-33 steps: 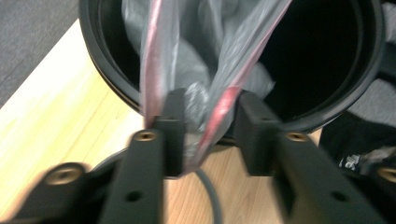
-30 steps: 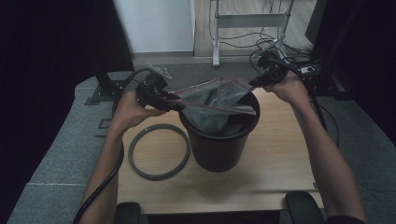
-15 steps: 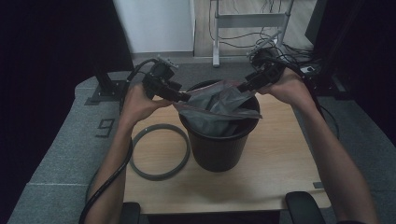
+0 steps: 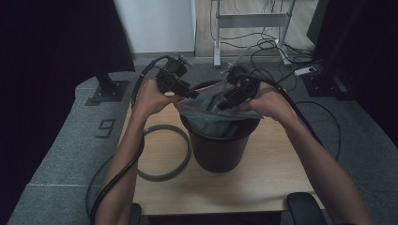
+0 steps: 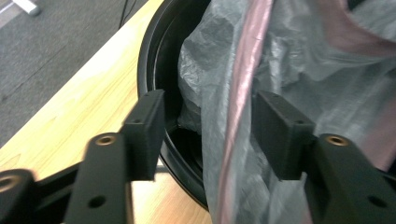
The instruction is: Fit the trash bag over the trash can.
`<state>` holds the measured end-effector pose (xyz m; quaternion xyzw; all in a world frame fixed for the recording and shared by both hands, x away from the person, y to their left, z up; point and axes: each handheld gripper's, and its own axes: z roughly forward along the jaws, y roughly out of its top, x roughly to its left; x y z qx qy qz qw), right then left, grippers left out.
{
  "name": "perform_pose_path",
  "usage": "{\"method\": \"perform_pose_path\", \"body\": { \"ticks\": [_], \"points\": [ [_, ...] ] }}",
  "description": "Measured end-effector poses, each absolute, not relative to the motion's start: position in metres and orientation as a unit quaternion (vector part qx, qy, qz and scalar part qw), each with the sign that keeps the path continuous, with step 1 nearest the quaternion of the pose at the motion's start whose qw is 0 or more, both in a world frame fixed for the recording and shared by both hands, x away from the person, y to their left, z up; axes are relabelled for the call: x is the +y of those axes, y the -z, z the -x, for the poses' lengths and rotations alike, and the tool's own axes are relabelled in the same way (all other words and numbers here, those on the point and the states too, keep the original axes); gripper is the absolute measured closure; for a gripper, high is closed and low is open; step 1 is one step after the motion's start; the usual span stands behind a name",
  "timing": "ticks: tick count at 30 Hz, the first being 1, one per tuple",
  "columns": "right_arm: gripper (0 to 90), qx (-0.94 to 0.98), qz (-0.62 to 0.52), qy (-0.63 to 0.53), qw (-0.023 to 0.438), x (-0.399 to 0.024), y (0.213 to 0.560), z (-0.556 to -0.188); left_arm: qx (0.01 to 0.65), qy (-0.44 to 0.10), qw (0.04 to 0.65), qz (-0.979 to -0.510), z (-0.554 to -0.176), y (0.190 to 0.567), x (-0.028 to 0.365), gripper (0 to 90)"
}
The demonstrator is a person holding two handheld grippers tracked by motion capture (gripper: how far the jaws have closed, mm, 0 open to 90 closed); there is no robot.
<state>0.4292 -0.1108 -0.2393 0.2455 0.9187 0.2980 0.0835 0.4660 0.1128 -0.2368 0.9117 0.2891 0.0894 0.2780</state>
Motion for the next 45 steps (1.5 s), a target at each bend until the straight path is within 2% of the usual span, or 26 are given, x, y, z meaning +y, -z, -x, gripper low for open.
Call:
{"method": "perform_pose_path", "body": {
  "ticks": [1,2,3,4,5,7,9,10,11,14,15,19,24,26,28,29,30,31,33,34,35,36,38,45],
  "points": [
    [70.8,0.923,-0.24,-0.288,0.09,-0.108,0.244,-0.429,0.295,-0.087,0.271,-0.912,-0.469,0.241,0.11,60.6],
    [76.3,0.925,-0.237,-0.282,0.094,-0.108,0.246,-0.429,0.299,-0.088,0.267,-0.912,-0.471,0.244,0.11,69.8],
    [81.1,0.926,-0.237,-0.279,0.098,-0.109,0.247,-0.429,0.308,-0.095,0.264,-0.909,-0.472,0.245,0.111,75.9],
    [81.1,0.926,-0.237,-0.279,0.098,-0.109,0.247,-0.429,0.308,-0.095,0.264,-0.909,-0.472,0.245,0.111,82.1],
    [86.9,0.923,-0.246,-0.279,0.104,-0.118,0.248,-0.431,0.333,-0.1,0.271,-0.898,-0.475,0.246,0.118,86.5],
    [88.0,0.92,-0.253,-0.281,0.104,-0.125,0.248,-0.432,0.35,-0.103,0.276,-0.889,-0.477,0.245,0.125,88.0],
    [88.4,0.909,-0.28,-0.288,0.113,-0.154,0.246,-0.434,0.379,-0.104,0.284,-0.875,-0.479,0.245,0.141,88.9],
    [88.4,0.909,-0.28,-0.288,0.113,-0.154,0.246,-0.434,0.379,-0.104,0.284,-0.875,-0.479,0.245,0.141,88.9],
    [88.4,0.899,-0.305,-0.293,0.115,-0.177,0.245,-0.436,0.391,-0.101,0.283,-0.87,-0.479,0.245,0.151,89.0],
    [88.4,0.892,-0.323,-0.292,0.121,-0.194,0.245,-0.437,0.399,-0.095,0.283,-0.867,-0.478,0.247,0.159,89.1],
    [88.4,0.886,-0.342,-0.289,0.126,-0.211,0.247,-0.439,0.404,-0.089,0.281,-0.866,-0.476,0.249,0.166,89.1],
    [88.5,0.876,-0.378,-0.263,0.143,-0.236,0.254,-0.442,0.418,-0.089,0.265,-0.864,-0.474,0.254,0.179,89.3],
    [88.5,0.868,-0.4,-0.258,0.142,-0.253,0.257,-0.445,0.426,-0.088,0.264,-0.861,-0.473,0.255,0.188,89.2],
    [88.4,0.868,-0.402,-0.258,0.136,-0.256,0.256,-0.446,0.42,-0.087,0.273,-0.861,-0.472,0.253,0.191,86.8],
    [87.9,0.87,-0.397,-0.258,0.135,-0.256,0.255,-0.446,0.412,-0.094,0.283,-0.861,-0.471,0.252,0.192,71.9],
    [76.7,0.872,-0.389,-0.267,0.132,-0.254,0.252,-0.445,0.404,-0.097,0.31,-0.855,-0.47,0.248,0.194,64.9],
    [76.7,0.872,-0.389,-0.267,0.132,-0.254,0.252,-0.445,0.404,-0.097,0.31,-0.855,-0.47,0.248,0.194,59.8],
    [64.6,0.868,-0.383,-0.284,0.136,-0.252,0.246,-0.446,0.39,-0.101,0.332,-0.853,-0.47,0.243,0.194,55.0],
    [56.5,0.865,-0.378,-0.304,0.132,-0.25,0.239,-0.446,0.376,-0.104,0.337,-0.857,-0.47,0.238,0.189,48.7],
    [56.5,0.865,-0.378,-0.304,0.132,-0.25,0.239,-0.446,0.376,-0.104,0.337,-0.857,-0.47,0.238,0.189,47.0],
    [48.9,0.866,-0.366,-0.317,0.126,-0.245,0.232,-0.446,0.363,-0.106,0.34,-0.861,-0.47,0.233,0.183,45.1],
    [48.9,0.866,-0.366,-0.317,0.126,-0.245,0.232,-0.446,0.363,-0.106,0.34,-0.861,-0.47,0.233,0.183,44.6],
    [42.3,0.869,-0.349,-0.328,0.123,-0.235,0.224,-0.445,0.35,-0.103,0.344,-0.865,-0.471,0.229,0.176,42.2],
    [37.2,0.882,-0.312,-0.334,0.119,-0.204,0.217,-0.446,0.334,-0.102,0.321,-0.88,-0.486,0.228,0.147,40.5]
  ]
}}
